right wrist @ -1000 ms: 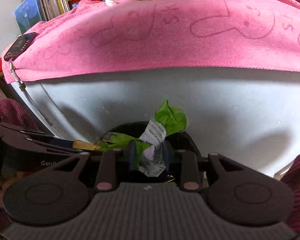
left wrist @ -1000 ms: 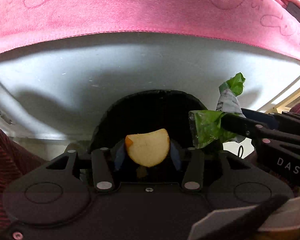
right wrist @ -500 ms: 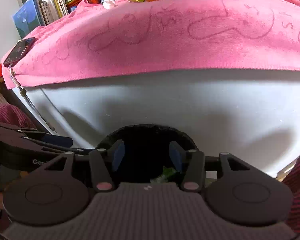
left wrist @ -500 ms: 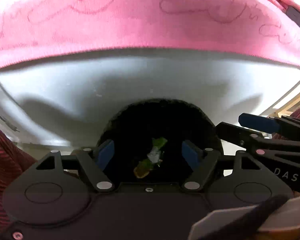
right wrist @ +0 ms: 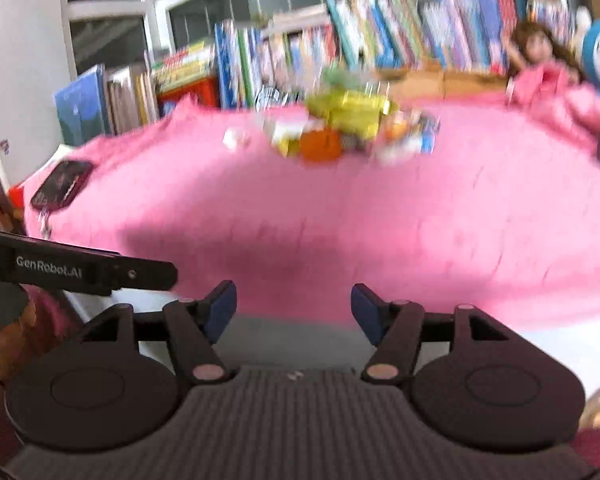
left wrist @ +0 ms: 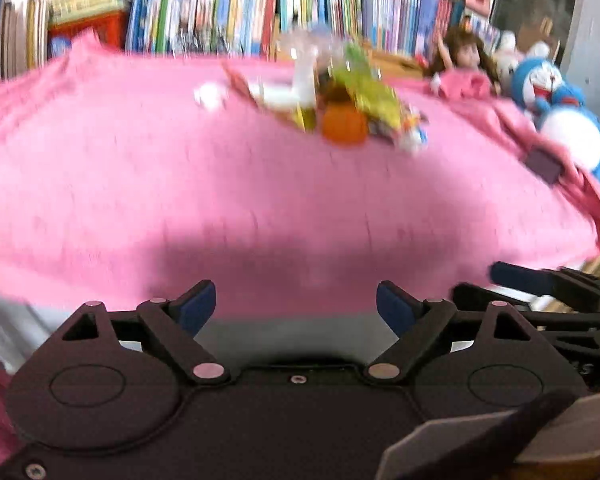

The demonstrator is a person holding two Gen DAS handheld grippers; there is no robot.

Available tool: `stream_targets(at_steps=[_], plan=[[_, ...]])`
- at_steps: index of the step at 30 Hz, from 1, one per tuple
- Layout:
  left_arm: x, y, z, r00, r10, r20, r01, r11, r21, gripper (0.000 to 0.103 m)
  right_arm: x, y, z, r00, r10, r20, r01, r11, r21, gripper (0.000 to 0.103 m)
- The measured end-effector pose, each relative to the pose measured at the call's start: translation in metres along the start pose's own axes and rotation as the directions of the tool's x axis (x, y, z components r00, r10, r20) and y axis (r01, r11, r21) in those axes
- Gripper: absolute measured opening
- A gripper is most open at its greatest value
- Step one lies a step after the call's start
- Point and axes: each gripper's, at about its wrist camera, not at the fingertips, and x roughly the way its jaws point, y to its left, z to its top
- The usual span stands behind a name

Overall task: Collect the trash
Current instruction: 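Raise both open grippers back over the trash pile, then grasp another orange peel with the left gripper while the right grasps the white paper packet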

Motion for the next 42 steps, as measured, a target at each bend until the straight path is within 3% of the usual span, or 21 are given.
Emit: stream_targets(at_steps=[3, 7, 11, 16, 23, 28, 37, 38, 40, 42], plan=[[0.006, 0.003, 0.021, 0.998, 0.035, 0.050, -0.036, 0.999, 0.002, 0.087, 0.006, -0.006, 0.015, 0.997, -0.058, 0.043, 0.059, 0.998, -0.022, 0.077], [0.020, 0.003, 0.042, 0.993, 0.030, 0.113, -0.027, 0.999, -0.026, 0.087, 0.022, -0.018, 0.033, 0.989, -0.121, 0.084, 0.124, 0.992, -0.023, 0.077], [0.050, -0.006, 0.062, 0.989, -0.003, 0.151, 0.010, 0.999, -0.047, 0.082, 0.046, -0.033, 0.046, 0.987, -0.149, 0.062, 0.151, 0.988, -0.024, 0.068], [0.085, -0.025, 0.082, 0.985, -0.039, 0.171, 0.046, 0.998, -0.038, 0.080, 0.077, -0.040, 0.060, 0.984, -0.172, 0.040, 0.175, 0.979, -0.105, 0.067], [0.132, -0.046, 0.105, 0.986, -0.039, 0.161, 0.040, 0.999, -0.004, 0.080, 0.108, -0.056, 0.073, 0.992, -0.124, 0.009, 0.124, 0.984, -0.129, 0.072], [0.160, -0.049, 0.116, 0.989, -0.001, 0.149, 0.003, 1.000, -0.010, 0.076, 0.131, -0.064, 0.079, 0.993, -0.119, -0.026, 0.115, 0.984, -0.133, 0.073], [0.185, -0.055, 0.115, 0.993, -0.014, 0.120, 0.015, 1.000, -0.009, 0.070, 0.146, -0.069, 0.086, 0.995, -0.080, -0.066, 0.071, 0.988, -0.139, 0.074], [0.186, -0.056, 0.115, 0.993, -0.018, 0.118, 0.019, 1.000, -0.008, 0.069, 0.147, -0.070, 0.086, 0.995, -0.078, -0.069, 0.069, 0.989, -0.135, 0.074], [0.189, -0.058, 0.115, 0.994, -0.024, 0.105, 0.024, 1.000, -0.005, 0.052, 0.147, -0.070, 0.085, 0.995, -0.076, -0.071, 0.066, 0.989, -0.131, 0.074], [0.191, -0.058, 0.114, 0.995, -0.034, 0.095, 0.035, 0.999, -0.008, 0.046, 0.147, -0.070, 0.085, 0.995, -0.077, -0.070, 0.067, 0.989, -0.135, 0.074]])
